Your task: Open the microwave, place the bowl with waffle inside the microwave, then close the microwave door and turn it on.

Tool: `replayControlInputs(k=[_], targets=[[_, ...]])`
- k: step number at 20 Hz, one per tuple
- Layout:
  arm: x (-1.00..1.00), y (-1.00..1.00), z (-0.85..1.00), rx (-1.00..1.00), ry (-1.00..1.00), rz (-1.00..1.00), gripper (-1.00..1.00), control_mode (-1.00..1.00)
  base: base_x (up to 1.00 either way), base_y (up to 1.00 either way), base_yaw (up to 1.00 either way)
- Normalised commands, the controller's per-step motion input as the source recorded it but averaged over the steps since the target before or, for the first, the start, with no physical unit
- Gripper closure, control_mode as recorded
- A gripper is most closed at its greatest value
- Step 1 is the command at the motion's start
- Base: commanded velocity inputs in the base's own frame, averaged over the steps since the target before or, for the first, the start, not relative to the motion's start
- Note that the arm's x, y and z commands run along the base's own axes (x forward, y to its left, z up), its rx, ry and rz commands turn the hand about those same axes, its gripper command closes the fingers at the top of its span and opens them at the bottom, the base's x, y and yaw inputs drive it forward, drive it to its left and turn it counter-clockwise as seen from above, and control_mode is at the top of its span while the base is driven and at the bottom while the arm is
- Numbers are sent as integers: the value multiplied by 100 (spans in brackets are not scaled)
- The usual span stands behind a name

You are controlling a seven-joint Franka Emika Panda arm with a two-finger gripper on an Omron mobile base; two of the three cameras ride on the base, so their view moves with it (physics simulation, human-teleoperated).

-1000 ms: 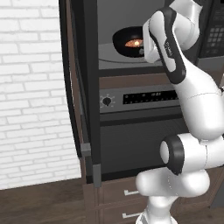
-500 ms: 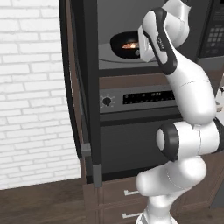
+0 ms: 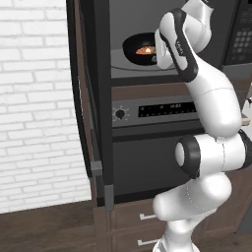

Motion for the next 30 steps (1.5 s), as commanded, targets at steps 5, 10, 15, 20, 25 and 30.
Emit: replayControlInputs(k=[5,10,15,20,25,30], targets=[[0,0,0,0,0,0,-100,-100,0,0,0],[-32,-2,3,0,-7,-3,-100,-100,0,0,0],[-77,-3,16,0,-23,-1,-100,-100,0,0,0],[-100,-17,-1,0,-35,0,-100,-100,0,0,0],[-100,-15,-1,-7,-32,0,-100,-100,0,0,0],[-100,-25,42,-39,-30,5,-100,-100,0,0,0]])
